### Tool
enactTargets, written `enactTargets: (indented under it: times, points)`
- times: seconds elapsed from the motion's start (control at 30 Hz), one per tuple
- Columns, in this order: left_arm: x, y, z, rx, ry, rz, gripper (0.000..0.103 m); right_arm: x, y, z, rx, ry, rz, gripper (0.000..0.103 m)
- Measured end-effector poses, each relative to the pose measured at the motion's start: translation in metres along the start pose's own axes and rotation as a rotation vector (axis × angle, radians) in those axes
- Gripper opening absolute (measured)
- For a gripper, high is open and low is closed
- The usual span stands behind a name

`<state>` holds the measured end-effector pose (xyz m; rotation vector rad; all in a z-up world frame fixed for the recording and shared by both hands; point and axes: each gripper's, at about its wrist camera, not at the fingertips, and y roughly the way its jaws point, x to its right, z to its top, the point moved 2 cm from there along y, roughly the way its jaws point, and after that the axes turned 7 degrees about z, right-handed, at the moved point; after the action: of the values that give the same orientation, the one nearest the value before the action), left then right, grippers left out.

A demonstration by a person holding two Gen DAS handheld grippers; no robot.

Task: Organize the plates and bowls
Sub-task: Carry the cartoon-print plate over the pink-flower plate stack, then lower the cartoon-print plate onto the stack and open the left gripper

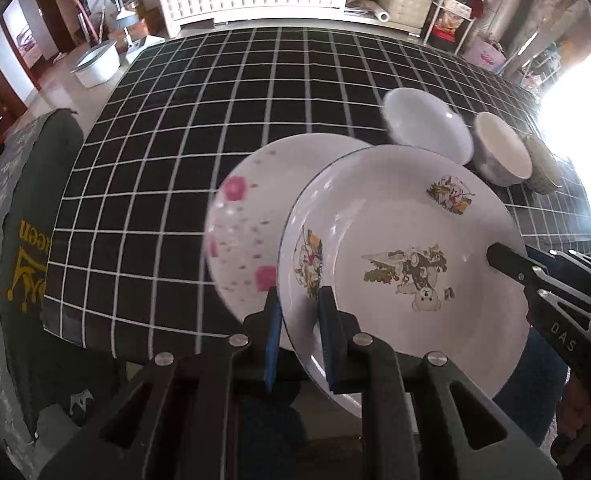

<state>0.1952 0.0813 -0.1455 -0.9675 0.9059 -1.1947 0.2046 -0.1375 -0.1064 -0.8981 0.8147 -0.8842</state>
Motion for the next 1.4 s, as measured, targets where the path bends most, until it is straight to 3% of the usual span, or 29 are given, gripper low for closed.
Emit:
enactTargets:
  times: [0.33, 0.83, 1.4]
  points:
    - [-0.028, 0.021, 0.006, -0.030, -0.027, -0.003, 0.016, -0.024, 0.023, 0.011, -0.038, -0.036, -0.021, 0.021]
    - [-0.036, 0.049, 0.006, -0.067, -0.048, -0.025, 0.016, -0.034, 0.043, 0.017, -0.088, -0.063, -0.079, 0.022]
    - [-0.038, 0.059, 0.025, -0.036, -0.049, 0.006, 0.016, -0.034, 0.054, 0.024, -0.105, -0.067, -0.086, 0.023]
